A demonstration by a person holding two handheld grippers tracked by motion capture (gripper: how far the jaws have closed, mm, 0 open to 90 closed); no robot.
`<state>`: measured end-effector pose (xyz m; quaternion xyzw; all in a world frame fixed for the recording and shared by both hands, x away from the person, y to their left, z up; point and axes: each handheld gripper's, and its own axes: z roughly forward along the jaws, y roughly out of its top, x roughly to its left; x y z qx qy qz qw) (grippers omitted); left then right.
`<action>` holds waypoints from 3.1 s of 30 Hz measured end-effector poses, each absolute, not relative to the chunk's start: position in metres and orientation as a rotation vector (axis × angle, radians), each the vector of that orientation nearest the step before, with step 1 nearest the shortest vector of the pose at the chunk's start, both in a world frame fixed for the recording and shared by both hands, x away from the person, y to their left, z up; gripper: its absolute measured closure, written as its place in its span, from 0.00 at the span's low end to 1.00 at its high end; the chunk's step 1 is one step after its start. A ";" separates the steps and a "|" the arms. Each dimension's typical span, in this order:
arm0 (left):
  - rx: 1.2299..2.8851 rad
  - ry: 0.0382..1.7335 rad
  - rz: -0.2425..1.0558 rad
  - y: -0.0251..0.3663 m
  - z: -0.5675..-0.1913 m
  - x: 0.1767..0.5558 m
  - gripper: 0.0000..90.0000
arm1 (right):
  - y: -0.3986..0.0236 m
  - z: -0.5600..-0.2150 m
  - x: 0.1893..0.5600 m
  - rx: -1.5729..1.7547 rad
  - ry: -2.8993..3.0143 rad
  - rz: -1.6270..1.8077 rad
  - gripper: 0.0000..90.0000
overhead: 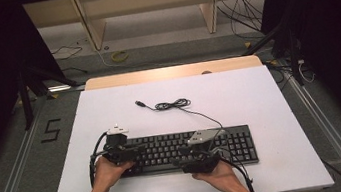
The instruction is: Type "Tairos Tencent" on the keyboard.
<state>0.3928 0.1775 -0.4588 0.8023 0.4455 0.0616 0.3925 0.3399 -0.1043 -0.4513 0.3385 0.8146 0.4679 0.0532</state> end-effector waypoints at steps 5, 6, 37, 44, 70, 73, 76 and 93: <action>1.996 1.114 0.143 0.184 -0.454 0.384 0.72 | -0.095 -0.453 0.348 1.029 2.484 1.389 0.73; 1.988 1.105 0.144 0.185 -0.453 0.382 0.71 | -0.093 -0.454 0.350 1.035 2.486 1.386 0.76; 1.855 1.059 0.155 0.197 -0.455 0.348 0.44 | -0.057 -0.479 0.365 1.008 2.592 1.204 1.00; 1.850 1.061 0.158 0.199 -0.455 0.348 0.44 | -0.055 -0.483 0.364 1.006 2.585 1.185 1.00; 1.890 1.051 0.166 0.177 -0.456 0.370 0.53 | -0.118 -0.452 0.352 1.085 2.421 1.421 0.51; 1.906 1.054 0.165 0.174 -0.457 0.374 0.58 | -0.125 -0.451 0.348 1.087 2.406 1.436 0.48; 1.920 1.056 0.159 0.171 -0.459 0.378 0.65 | -0.131 -0.450 0.346 1.093 2.398 1.436 0.46; 2.049 1.021 0.166 0.150 -0.468 0.391 0.99 | -0.145 -0.448 0.336 1.092 2.377 1.444 0.44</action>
